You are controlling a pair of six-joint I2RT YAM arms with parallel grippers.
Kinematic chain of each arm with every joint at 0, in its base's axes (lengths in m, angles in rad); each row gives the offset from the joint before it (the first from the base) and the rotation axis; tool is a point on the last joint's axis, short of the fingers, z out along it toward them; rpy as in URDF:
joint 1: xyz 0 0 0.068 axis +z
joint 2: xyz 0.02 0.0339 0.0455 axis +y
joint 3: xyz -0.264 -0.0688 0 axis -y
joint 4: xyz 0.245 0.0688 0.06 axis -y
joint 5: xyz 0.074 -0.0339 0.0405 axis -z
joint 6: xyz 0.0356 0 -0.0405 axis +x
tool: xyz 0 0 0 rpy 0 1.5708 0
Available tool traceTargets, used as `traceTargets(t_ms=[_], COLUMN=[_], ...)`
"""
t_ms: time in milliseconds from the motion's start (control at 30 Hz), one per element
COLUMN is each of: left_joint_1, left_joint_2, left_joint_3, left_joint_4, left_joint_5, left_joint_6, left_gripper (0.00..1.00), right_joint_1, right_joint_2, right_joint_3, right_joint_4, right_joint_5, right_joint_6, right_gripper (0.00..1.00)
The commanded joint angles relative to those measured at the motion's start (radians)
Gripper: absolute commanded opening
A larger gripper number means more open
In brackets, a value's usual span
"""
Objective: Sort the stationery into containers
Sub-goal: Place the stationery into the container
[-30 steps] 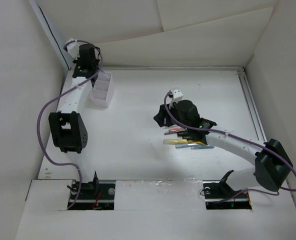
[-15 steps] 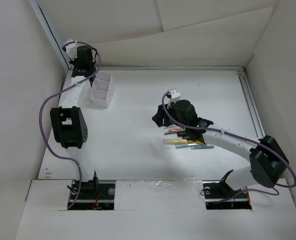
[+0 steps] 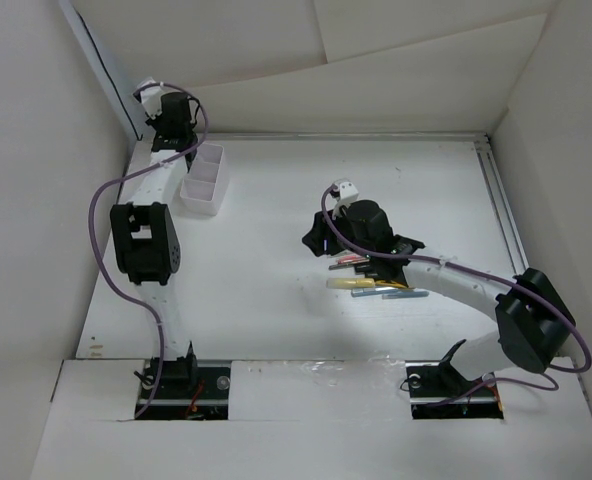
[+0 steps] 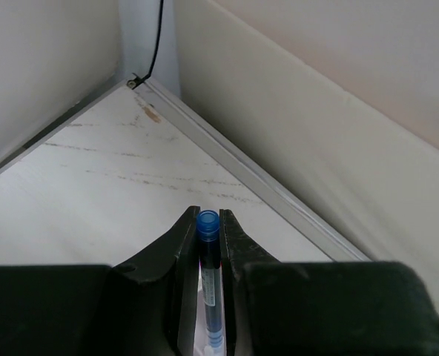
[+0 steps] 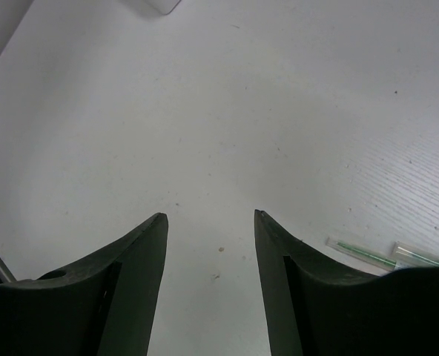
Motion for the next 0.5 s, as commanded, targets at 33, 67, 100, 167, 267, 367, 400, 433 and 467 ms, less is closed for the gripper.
traceTargets(t_ms=[33, 67, 100, 167, 267, 367, 400, 433, 467], left_joint_1=[-0.037, -0.037, -0.037, -0.037, -0.037, -0.049, -0.049, -0.049, -0.049], left_joint_2=[-0.007, -0.019, -0.019, -0.028, -0.039, -0.016, -0.016, -0.016, -0.016], left_joint_3=[0.045, 0.036, 0.036, 0.046, 0.034, 0.034, 0.034, 0.004, -0.015], left_joint_4=[0.116, 0.127, 0.127, 0.127, 0.150, 0.150, 0.150, 0.150, 0.177], left_joint_5=[-0.007, 0.004, 0.004, 0.013, 0.013, -0.015, -0.027, -0.027, -0.027], left_joint_6=[0.023, 0.023, 0.023, 0.023, 0.023, 0.061, 0.062, 0.072, 0.072], left_gripper=[0.00, 0.00, 0.00, 0.00, 0.00, 0.00, 0.00, 0.00, 0.00], right_joint_1=[-0.005, -0.005, -0.005, -0.005, -0.005, -0.005, -0.005, -0.005, -0.005], right_joint_2=[-0.001, -0.001, -0.001, -0.001, -0.001, -0.011, -0.011, -0.011, -0.021], right_joint_3=[0.029, 0.029, 0.029, 0.029, 0.029, 0.029, 0.029, 0.029, 0.029], right_joint_4=[0.058, 0.058, 0.058, 0.058, 0.058, 0.058, 0.058, 0.058, 0.058], right_joint_5=[-0.016, -0.016, -0.016, -0.016, -0.027, -0.016, -0.016, -0.016, -0.016], right_joint_6=[-0.003, -0.003, -0.003, -0.003, -0.003, -0.012, -0.012, -0.012, -0.012], right_gripper=[0.56, 0.56, 0.56, 0.56, 0.56, 0.56, 0.56, 0.56, 0.56])
